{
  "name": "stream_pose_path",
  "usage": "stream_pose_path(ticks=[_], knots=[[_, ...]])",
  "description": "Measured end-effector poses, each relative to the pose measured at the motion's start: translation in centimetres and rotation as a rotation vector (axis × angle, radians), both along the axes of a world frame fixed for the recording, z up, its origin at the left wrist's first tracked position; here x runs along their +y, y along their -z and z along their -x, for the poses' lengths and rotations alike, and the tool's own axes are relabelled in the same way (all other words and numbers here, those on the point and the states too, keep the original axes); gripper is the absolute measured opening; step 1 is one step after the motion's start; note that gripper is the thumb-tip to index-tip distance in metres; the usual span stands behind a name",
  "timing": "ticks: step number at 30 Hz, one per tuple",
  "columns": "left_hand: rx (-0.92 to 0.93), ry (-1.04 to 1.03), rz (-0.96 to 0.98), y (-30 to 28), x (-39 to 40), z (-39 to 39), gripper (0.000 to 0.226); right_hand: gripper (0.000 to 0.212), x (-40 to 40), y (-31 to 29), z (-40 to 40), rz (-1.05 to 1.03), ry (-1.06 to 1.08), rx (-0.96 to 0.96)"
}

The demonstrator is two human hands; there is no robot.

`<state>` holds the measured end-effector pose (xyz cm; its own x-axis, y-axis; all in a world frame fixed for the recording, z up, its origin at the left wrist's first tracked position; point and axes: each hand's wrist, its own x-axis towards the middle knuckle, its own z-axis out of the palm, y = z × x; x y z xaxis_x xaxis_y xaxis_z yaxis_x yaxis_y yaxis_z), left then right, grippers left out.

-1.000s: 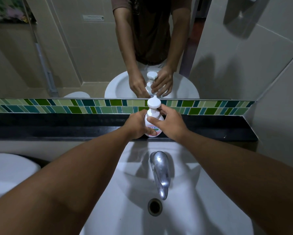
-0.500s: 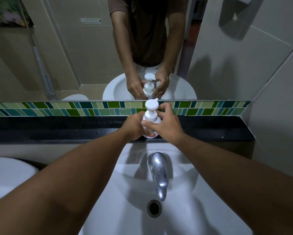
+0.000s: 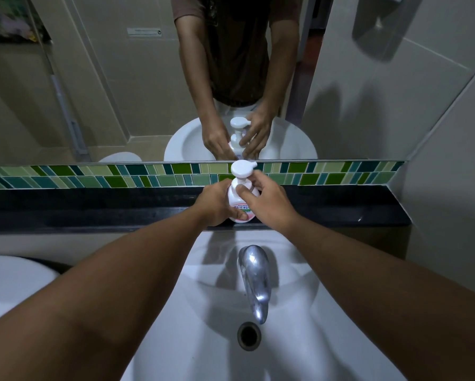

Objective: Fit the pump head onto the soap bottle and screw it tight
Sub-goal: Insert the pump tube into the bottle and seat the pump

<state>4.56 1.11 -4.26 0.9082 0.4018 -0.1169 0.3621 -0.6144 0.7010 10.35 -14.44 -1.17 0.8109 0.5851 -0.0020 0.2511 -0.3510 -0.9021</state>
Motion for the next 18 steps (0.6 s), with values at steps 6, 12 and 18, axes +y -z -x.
stream_pose_path(ticks=[6,12,18], knots=[[-0.005,0.037,-0.053,-0.3,-0.3,0.3,0.071,0.072,1.8,-0.2,1.0,0.054,0.165,-0.051],[-0.038,0.049,-0.064,-0.2,-0.1,0.5,0.071,0.094,0.3,1.0,1.1,-0.043,0.043,0.047],[-0.012,0.007,-0.04,0.6,0.3,0.1,0.072,0.045,-0.4,0.8,0.0,0.023,-0.107,0.036]])
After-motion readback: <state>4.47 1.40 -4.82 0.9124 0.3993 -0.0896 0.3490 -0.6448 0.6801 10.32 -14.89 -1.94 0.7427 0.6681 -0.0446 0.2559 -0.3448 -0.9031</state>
